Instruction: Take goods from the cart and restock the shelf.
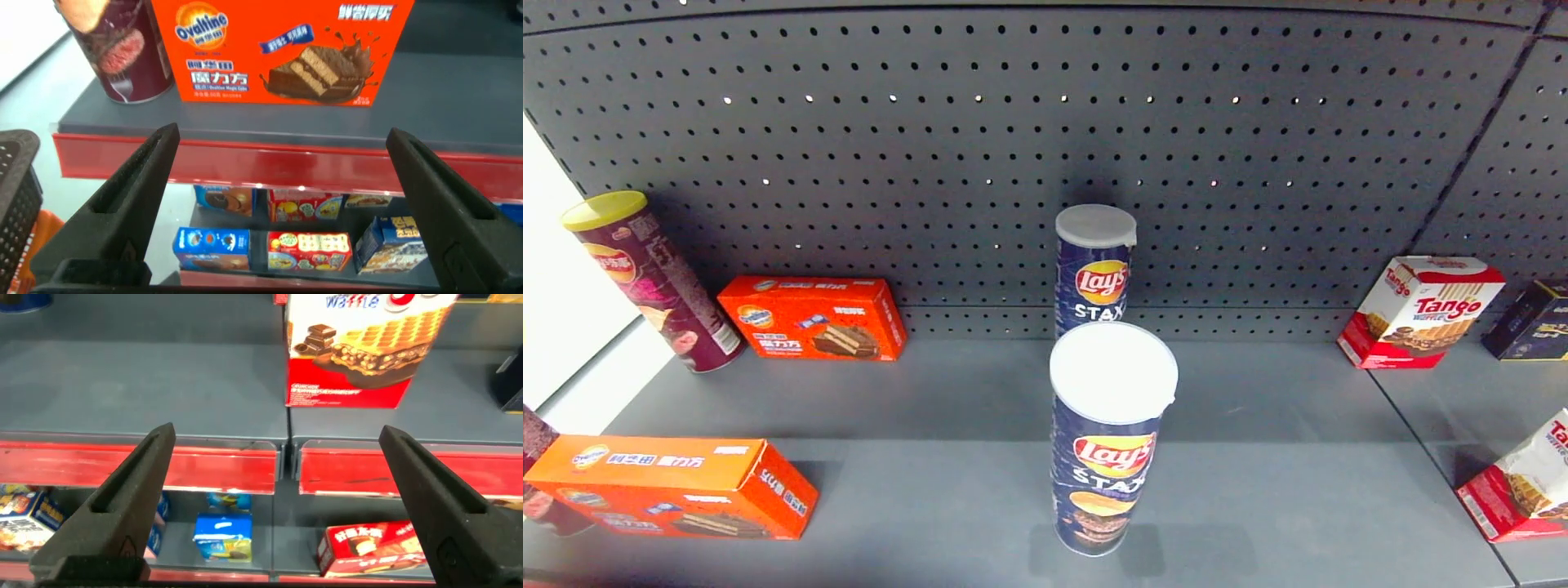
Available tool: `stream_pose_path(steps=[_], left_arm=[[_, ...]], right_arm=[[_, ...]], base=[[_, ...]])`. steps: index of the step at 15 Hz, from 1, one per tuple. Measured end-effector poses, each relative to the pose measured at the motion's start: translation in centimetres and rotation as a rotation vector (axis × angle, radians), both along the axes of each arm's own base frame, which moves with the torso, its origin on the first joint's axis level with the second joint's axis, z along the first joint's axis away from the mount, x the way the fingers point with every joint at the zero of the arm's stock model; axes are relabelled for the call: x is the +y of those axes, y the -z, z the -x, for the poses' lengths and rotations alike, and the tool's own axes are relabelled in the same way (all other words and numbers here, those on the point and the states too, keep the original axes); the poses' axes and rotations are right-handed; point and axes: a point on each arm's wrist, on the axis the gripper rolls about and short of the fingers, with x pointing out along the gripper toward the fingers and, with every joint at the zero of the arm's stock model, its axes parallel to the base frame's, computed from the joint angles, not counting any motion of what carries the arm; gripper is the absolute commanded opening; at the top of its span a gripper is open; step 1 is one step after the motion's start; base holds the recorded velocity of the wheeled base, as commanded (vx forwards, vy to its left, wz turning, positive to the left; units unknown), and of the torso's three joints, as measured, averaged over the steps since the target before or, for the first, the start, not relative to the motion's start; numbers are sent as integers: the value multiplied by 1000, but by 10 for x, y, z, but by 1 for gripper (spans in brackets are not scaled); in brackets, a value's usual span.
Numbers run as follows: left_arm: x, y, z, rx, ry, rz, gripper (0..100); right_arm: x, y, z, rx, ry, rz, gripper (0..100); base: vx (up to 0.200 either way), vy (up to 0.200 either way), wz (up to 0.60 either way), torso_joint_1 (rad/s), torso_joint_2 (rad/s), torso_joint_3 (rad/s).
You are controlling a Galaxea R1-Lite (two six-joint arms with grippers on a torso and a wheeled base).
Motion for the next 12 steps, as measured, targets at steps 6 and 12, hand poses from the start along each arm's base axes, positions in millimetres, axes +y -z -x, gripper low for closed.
stream_pose_path(steps=[6, 12], left_arm=[[0, 0, 0, 0, -1, 1, 100], [0, 0, 0, -1, 0, 0, 100]], right_arm=[[0, 0, 0, 0, -1, 0, 100], [0, 0, 0, 0, 0, 0, 100]], base=[[0, 0, 0, 0, 0, 0], [0, 0, 0, 0, 0, 0]])
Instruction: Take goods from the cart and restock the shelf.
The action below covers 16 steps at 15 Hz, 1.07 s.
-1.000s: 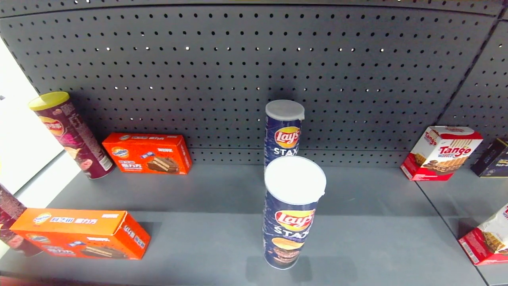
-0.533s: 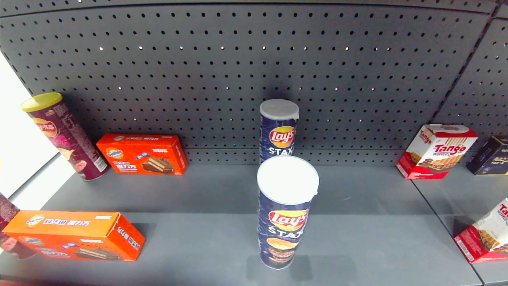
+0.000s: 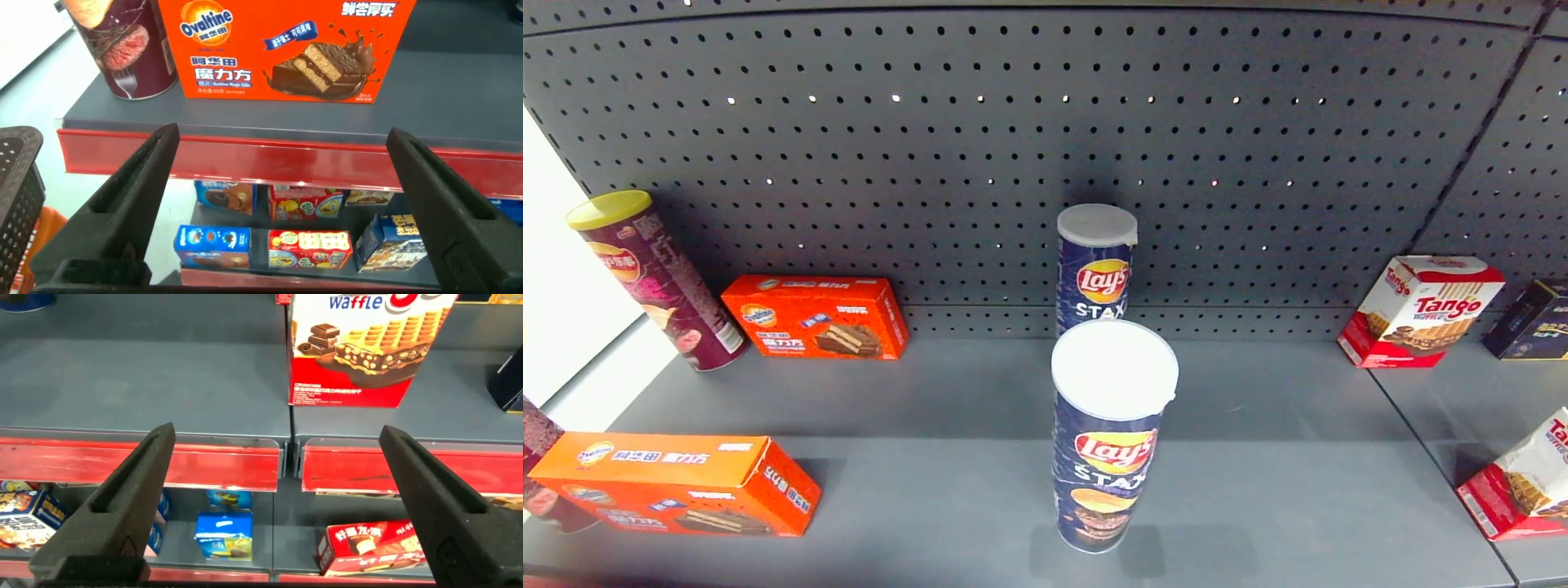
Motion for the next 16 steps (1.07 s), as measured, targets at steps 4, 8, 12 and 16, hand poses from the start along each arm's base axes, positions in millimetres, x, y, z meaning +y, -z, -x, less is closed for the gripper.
stream_pose_path(steps=[4, 8, 12, 16], left_arm=[[0, 0, 0, 0, 0, 0, 100], [0, 0, 0, 0, 0, 0, 100], [0, 0, 0, 0, 0, 0, 100], [0, 0, 0, 0, 0, 0, 100]], right_arm=[[0, 0, 0, 0, -1, 0, 100], [0, 0, 0, 0, 0, 0, 100], [0, 0, 0, 0, 0, 0, 100], [0, 0, 0, 0, 0, 0, 100]], base=[[0, 0, 0, 0, 0, 0], [-50, 0, 0, 2, -1, 1], [0, 0, 0, 0, 0, 0], [0, 0, 0, 0, 0, 0]])
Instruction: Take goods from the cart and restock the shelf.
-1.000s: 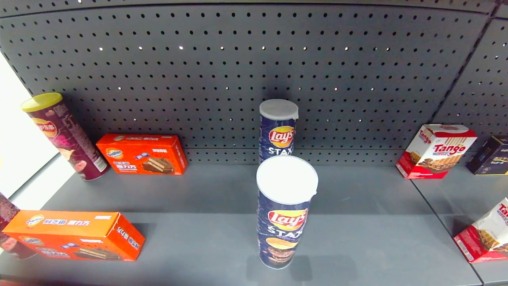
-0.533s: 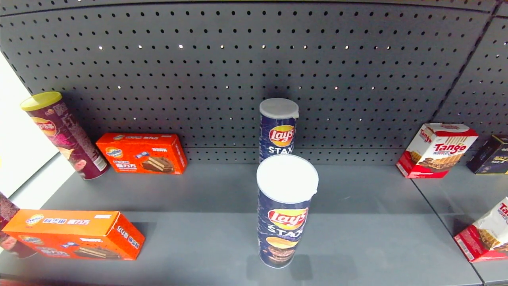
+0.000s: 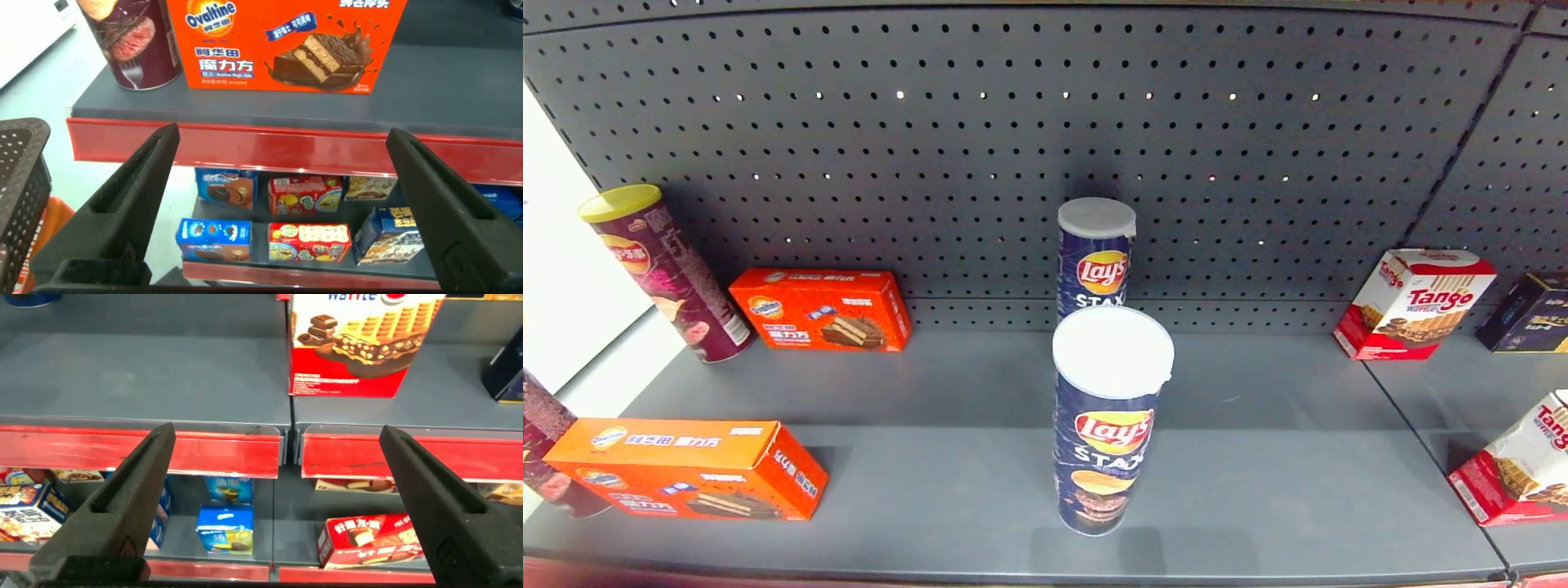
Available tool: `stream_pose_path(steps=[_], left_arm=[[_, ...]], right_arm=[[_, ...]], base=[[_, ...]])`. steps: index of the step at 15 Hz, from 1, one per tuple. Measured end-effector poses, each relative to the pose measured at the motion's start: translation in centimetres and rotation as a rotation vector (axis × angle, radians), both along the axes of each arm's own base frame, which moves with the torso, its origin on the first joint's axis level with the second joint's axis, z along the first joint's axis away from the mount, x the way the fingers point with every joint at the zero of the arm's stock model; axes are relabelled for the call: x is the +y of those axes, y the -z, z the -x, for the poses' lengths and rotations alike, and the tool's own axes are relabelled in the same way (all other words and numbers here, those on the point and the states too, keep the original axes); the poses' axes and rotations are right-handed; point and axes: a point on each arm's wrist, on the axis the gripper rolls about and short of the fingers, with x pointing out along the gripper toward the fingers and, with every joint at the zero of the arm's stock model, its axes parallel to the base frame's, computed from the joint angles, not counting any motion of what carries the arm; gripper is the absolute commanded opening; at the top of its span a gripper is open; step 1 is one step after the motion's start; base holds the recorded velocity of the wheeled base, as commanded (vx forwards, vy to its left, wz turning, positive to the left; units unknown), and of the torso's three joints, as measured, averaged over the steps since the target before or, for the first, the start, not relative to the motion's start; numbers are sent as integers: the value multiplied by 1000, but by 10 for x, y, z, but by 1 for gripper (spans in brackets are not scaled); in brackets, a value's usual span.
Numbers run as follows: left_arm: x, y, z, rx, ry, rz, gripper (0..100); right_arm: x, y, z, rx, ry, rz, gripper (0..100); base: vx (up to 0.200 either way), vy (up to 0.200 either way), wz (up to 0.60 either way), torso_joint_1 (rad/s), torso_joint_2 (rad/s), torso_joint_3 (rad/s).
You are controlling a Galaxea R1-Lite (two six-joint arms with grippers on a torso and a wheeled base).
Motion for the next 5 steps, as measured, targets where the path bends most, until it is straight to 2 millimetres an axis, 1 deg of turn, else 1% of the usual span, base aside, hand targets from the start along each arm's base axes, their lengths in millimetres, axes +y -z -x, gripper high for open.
stream_pose_path(steps=[5], left_arm=[[0, 0, 0, 0, 0, 0, 100]], right_arm=[[0, 0, 0, 0, 0, 0, 100]], base=[[0, 0, 0, 0, 0, 0]])
